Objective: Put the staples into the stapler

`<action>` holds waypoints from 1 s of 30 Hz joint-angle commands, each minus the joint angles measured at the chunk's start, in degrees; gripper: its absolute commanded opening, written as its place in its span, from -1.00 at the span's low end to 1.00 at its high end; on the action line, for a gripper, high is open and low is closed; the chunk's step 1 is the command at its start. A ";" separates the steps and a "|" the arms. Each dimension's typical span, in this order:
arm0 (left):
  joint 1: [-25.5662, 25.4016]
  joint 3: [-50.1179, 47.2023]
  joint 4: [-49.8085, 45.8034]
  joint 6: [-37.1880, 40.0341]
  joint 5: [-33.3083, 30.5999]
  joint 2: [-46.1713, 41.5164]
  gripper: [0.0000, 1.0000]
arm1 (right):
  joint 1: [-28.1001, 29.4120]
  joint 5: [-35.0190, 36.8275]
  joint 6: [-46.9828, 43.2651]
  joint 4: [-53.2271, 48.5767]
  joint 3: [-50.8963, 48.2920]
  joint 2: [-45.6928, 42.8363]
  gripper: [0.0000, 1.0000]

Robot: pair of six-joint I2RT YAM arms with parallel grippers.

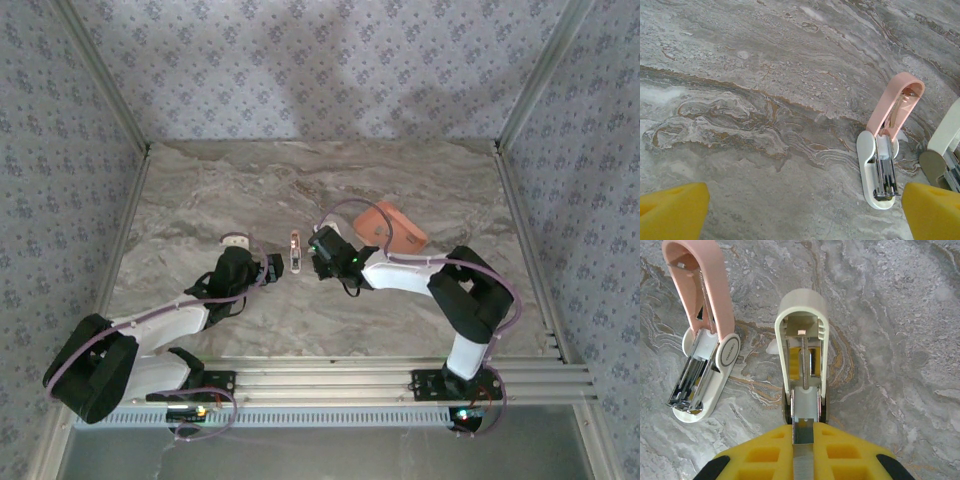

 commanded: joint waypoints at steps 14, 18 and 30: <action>0.24 0.14 0.90 0.10 -0.14 -0.83 0.97 | 0.32 -0.35 1.78 -1.58 0.03 1.15 -0.75; 0.26 0.15 1.06 0.14 -0.06 -0.73 0.97 | 0.30 -0.22 2.20 -2.10 -0.19 1.28 -0.75; 0.21 0.57 1.33 0.12 0.21 -0.14 0.97 | 0.82 -1.29 1.86 -1.46 -1.06 1.04 -0.75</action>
